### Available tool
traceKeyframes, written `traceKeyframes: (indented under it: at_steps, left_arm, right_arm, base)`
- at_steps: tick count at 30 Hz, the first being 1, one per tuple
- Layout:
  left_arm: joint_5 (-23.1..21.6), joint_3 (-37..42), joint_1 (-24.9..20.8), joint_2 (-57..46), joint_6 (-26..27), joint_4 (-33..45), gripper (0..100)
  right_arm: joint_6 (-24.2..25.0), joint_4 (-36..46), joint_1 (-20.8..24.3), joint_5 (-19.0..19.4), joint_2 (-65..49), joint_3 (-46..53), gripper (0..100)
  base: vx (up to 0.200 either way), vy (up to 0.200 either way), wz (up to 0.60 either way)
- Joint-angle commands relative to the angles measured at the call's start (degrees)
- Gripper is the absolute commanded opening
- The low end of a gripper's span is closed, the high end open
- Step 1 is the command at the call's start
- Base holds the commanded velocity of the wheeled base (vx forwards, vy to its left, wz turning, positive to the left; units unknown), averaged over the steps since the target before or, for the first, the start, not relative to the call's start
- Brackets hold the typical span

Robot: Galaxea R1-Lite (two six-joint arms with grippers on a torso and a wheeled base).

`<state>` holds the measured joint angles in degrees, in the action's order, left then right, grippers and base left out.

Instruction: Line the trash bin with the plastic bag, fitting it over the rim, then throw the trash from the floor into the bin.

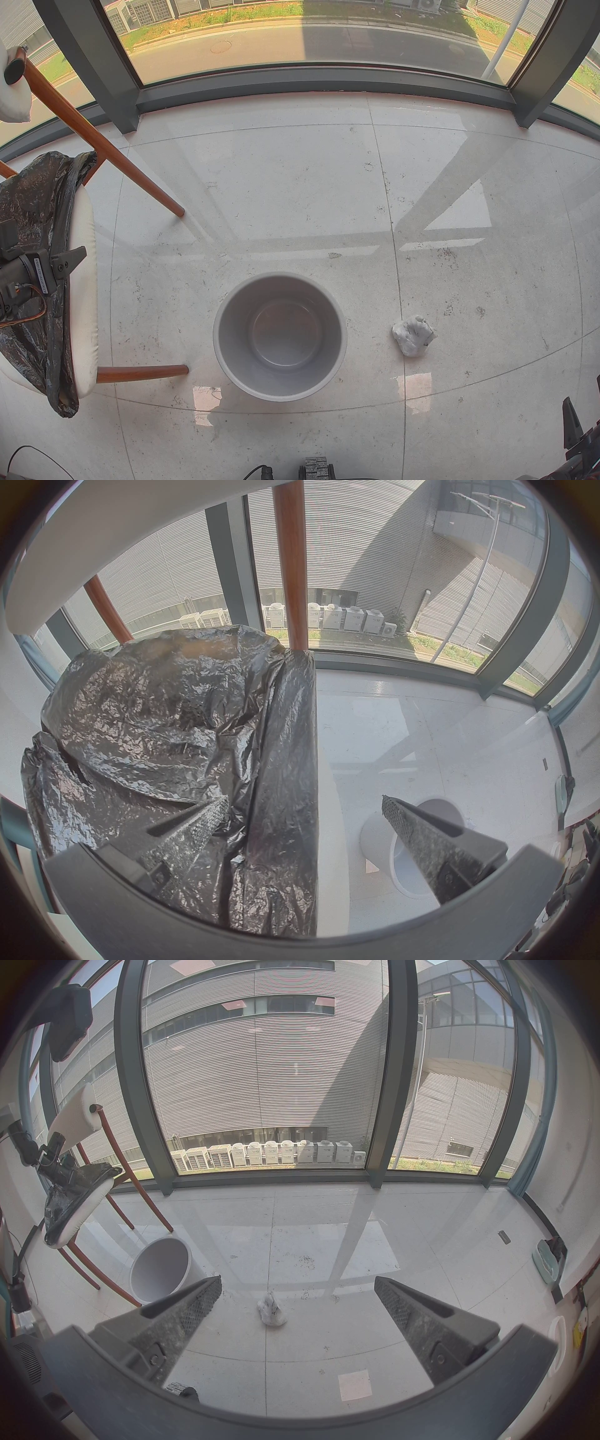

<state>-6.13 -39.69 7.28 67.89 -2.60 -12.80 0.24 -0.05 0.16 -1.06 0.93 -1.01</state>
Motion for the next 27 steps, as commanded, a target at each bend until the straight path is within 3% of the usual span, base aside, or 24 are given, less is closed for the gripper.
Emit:
traceKeyframes:
  at_steps: [1,16,17,27]
  left_arm:
    - [-0.2,0.8,-0.1,1.1,0.0,-0.6,100]
    - [-0.2,2.9,-0.3,3.3,0.0,-3.5,100]
    - [-0.2,2.9,-0.3,3.3,0.0,-3.5,0]
    - [0.0,3.7,-0.2,5.0,-0.4,-7.1,0]
  right_arm:
    - [0.0,0.0,0.0,0.0,-0.5,1.0,100]
    - [-0.1,0.0,0.0,0.0,-0.6,1.0,100]
    - [-0.1,0.0,0.0,0.0,-0.6,1.0,100]
    - [-0.1,0.0,0.0,0.0,-0.6,1.0,100]
  base:
    - [0.000,0.000,0.00]
    - [0.000,0.000,0.00]
    - [0.000,0.000,0.00]
    - [0.000,0.000,0.00]
